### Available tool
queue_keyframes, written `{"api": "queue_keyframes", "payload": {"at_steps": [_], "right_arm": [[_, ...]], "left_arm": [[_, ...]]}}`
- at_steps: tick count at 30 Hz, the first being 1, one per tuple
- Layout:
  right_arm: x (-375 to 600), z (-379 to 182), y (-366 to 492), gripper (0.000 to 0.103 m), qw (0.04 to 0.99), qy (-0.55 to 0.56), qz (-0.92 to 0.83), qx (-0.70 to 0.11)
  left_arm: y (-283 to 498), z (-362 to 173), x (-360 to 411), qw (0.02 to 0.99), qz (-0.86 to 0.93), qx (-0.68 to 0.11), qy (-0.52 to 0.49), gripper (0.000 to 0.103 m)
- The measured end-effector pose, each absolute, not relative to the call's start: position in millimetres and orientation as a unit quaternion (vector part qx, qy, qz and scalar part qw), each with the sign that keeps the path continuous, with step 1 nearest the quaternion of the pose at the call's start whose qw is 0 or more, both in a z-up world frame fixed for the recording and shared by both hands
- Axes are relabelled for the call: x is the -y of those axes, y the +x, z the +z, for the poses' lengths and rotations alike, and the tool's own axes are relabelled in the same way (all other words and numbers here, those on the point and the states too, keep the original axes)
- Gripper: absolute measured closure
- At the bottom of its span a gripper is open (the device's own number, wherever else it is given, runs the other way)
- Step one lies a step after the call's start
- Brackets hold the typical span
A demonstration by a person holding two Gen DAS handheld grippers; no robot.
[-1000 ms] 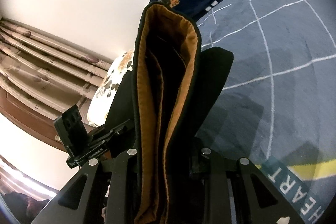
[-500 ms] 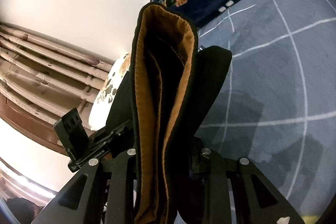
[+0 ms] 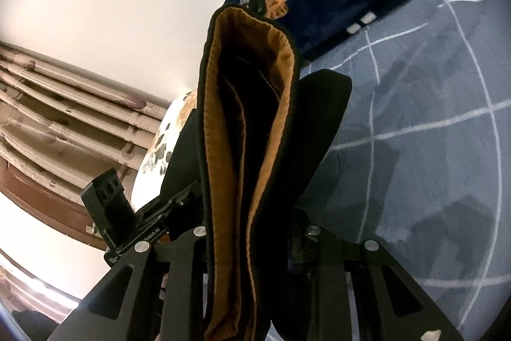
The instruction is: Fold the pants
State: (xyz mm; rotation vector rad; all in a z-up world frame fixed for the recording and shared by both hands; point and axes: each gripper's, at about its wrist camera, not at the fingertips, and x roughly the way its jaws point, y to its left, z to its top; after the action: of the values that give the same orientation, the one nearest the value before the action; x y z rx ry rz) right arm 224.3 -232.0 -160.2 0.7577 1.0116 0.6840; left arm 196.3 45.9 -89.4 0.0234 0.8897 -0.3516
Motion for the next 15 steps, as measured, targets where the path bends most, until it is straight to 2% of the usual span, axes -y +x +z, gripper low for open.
{"api": "queue_keyframes", "payload": {"at_steps": [15], "right_arm": [[218.3,-179.8,293.3,0.079,0.75,0.358,0.314,-0.459]], "left_arm": [[268.2,-110.3,-64.2,0.892,-0.145,-0.427,0.013,0.085]]}}
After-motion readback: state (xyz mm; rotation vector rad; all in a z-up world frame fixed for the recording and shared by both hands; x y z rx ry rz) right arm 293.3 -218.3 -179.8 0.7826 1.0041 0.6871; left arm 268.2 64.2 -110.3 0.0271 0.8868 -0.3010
